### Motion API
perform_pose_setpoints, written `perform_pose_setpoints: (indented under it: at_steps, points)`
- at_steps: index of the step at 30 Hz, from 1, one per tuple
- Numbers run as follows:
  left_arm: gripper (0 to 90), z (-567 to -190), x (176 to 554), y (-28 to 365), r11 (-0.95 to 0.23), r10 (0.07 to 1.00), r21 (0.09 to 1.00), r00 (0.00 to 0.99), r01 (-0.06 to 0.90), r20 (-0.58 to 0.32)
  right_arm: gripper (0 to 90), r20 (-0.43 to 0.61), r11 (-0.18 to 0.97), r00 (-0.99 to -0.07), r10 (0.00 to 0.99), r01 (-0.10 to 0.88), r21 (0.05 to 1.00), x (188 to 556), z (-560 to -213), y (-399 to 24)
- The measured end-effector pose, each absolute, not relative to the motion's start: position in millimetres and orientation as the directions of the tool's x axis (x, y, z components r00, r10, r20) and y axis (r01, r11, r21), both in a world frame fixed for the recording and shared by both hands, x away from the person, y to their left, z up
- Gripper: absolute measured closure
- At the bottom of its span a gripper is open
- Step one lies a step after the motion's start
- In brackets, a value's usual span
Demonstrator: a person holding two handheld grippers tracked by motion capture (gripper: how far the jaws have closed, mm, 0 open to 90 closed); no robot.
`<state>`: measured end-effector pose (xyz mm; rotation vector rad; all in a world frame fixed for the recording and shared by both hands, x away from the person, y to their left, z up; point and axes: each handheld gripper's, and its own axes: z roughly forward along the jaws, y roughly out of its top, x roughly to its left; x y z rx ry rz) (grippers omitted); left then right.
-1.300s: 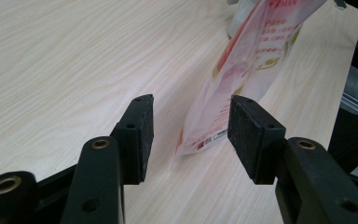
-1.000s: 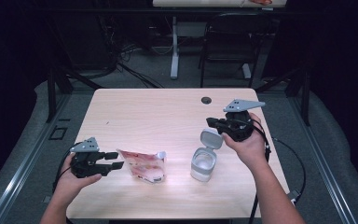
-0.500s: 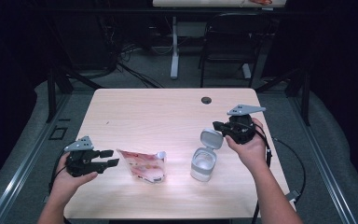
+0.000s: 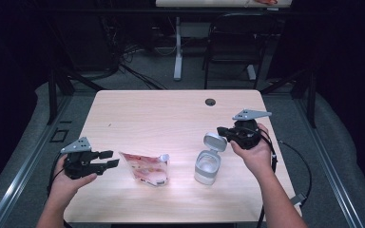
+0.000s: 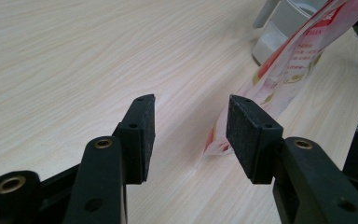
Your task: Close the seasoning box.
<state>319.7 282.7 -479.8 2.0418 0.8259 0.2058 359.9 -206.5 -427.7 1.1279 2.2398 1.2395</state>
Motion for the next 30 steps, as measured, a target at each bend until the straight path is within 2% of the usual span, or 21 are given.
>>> perform_pose_setpoints:
  at_steps: [24,30]
  points:
    - [52.4,-482.1,320.6,284.0,-0.364,0.64,0.795,0.75,0.486,-0.165,90.0,0.104,0.322,-0.687,0.719,0.462,0.826,321.5,-460.7,-192.8]
    - [51.9,-482.6,320.4,284.1,-0.359,0.649,0.794,0.743,0.49,-0.165,82.5,0.105,0.309,-0.676,0.729,0.462,0.832,313.2,-466.1,-199.7]
